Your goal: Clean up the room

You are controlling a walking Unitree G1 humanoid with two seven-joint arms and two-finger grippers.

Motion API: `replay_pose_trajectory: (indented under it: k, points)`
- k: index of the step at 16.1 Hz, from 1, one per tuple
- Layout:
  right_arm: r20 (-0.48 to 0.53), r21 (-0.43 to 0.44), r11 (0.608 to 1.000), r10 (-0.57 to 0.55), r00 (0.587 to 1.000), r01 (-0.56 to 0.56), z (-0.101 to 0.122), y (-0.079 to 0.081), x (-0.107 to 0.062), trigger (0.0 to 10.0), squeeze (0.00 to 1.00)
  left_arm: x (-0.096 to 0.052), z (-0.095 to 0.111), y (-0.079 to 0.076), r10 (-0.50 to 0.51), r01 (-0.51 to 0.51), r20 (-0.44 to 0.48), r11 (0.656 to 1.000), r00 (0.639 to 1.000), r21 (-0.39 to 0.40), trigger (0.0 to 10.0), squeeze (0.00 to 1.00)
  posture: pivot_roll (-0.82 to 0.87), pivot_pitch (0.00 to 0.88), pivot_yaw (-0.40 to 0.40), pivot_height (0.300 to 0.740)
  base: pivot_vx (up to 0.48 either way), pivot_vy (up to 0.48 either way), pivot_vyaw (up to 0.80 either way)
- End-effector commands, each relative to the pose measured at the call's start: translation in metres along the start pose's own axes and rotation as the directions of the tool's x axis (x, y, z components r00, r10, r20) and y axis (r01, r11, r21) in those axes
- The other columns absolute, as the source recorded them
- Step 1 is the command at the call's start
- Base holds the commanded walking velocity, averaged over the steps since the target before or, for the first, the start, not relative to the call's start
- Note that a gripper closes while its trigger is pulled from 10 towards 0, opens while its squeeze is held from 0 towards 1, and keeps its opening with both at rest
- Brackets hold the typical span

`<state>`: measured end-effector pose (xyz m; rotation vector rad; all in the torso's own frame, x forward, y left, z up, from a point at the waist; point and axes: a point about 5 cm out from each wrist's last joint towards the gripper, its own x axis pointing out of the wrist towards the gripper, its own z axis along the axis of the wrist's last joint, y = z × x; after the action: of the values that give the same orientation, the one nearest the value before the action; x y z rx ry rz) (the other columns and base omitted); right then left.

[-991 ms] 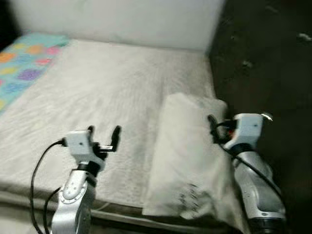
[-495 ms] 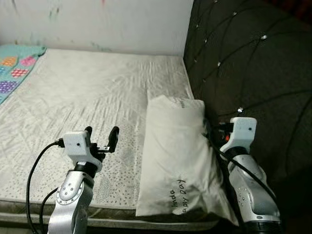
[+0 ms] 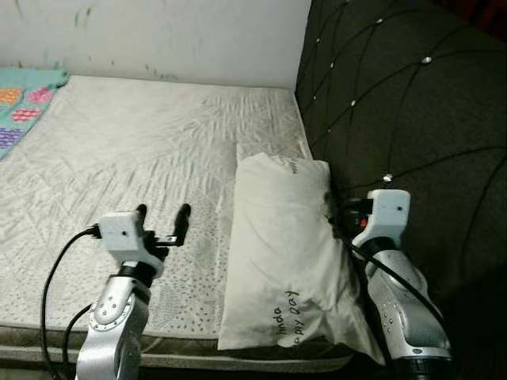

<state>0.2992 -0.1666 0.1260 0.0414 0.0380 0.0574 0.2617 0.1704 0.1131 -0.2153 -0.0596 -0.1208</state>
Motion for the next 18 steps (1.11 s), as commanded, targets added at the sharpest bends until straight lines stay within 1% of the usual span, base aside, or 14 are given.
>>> replay_pose_trajectory:
  k: [1, 8, 18]
  points:
    - [0.004, -0.005, 1.0, 0.001, 1.0, -0.001, 0.0017, -0.0011, 0.0015, 10.0, 0.0, 0.0006, -0.0003, -0.0014, -0.009, 0.009, -0.005, 1.0, 1.0, -0.003, 10.0, 0.0, -0.05, 0.0, -0.001, 0.74, 0.0, 0.0, 0.0]
    - [0.001, -0.007, 1.0, -0.001, 1.0, 0.001, 0.0012, -0.0014, 0.0024, 10.0, 0.0, -0.0001, -0.0007, -0.0006, -0.002, 0.002, -0.006, 1.0, 1.0, -0.006, 10.0, 0.0, -0.05, 0.0, -0.003, 0.74, 0.0, 0.292, 0.0]
    - [-0.006, -0.018, 1.0, 0.0, 1.0, 0.0, -0.0012, -0.0015, 0.0024, 10.0, 0.0, 0.001, -0.0008, -0.001, -0.003, 0.003, -0.007, 1.0, 1.0, -0.009, 10.0, 0.0, -0.05, 0.0, 0.0, 0.74, 0.0, 0.478, 0.0]
